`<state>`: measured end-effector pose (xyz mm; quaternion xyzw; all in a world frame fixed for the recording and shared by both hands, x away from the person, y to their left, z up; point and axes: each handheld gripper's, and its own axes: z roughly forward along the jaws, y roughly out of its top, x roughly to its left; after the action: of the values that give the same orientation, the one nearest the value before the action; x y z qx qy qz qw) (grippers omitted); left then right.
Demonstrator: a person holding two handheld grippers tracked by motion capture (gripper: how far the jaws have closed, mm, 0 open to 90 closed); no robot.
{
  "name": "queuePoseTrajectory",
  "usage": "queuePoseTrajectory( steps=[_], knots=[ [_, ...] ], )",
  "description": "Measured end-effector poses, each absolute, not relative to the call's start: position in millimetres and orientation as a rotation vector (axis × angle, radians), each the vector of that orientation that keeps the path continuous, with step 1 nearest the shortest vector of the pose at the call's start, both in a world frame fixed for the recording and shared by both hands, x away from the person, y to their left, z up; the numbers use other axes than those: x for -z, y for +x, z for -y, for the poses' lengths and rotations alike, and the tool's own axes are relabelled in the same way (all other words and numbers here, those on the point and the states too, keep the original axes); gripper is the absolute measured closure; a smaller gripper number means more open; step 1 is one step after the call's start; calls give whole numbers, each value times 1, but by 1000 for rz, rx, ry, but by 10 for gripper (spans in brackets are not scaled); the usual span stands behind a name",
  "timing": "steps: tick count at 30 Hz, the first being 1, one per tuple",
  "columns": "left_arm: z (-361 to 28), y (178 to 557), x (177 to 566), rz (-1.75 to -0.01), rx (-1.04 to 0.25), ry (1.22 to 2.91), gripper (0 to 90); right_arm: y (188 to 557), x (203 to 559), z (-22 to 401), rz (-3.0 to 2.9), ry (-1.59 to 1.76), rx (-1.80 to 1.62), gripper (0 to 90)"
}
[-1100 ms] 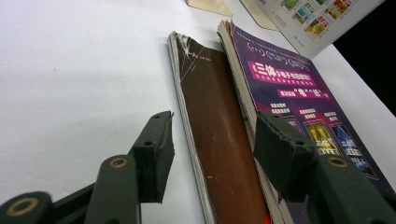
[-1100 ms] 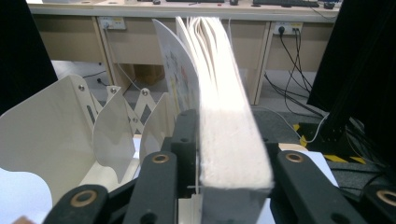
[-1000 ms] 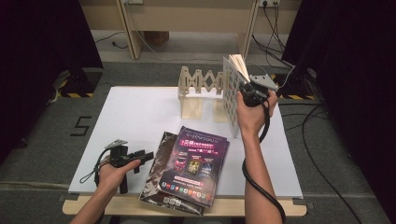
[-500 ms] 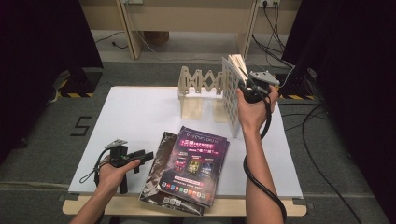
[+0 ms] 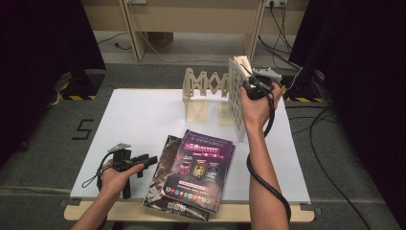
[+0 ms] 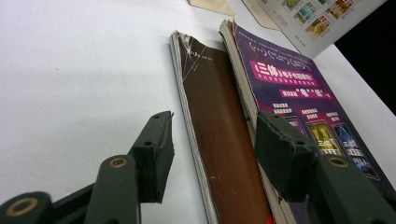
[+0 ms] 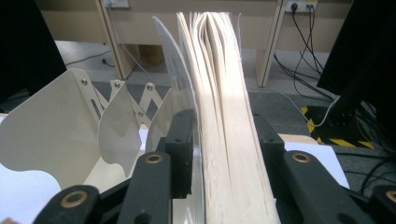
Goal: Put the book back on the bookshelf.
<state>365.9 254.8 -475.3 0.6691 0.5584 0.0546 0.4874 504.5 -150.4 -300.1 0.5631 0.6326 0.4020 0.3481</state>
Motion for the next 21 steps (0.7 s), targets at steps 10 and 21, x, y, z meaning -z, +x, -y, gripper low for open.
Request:
queuePoseTrajectory(
  steps=[10,21],
  knots=[
    [-254,367,477,-1361,-129,1630,462,513,297,148,-1652,1497,-1005,740],
    [-255,368,478,-1364,-127,1628,463,516,299,147,-1594,1479,-1038,745]
  ],
)
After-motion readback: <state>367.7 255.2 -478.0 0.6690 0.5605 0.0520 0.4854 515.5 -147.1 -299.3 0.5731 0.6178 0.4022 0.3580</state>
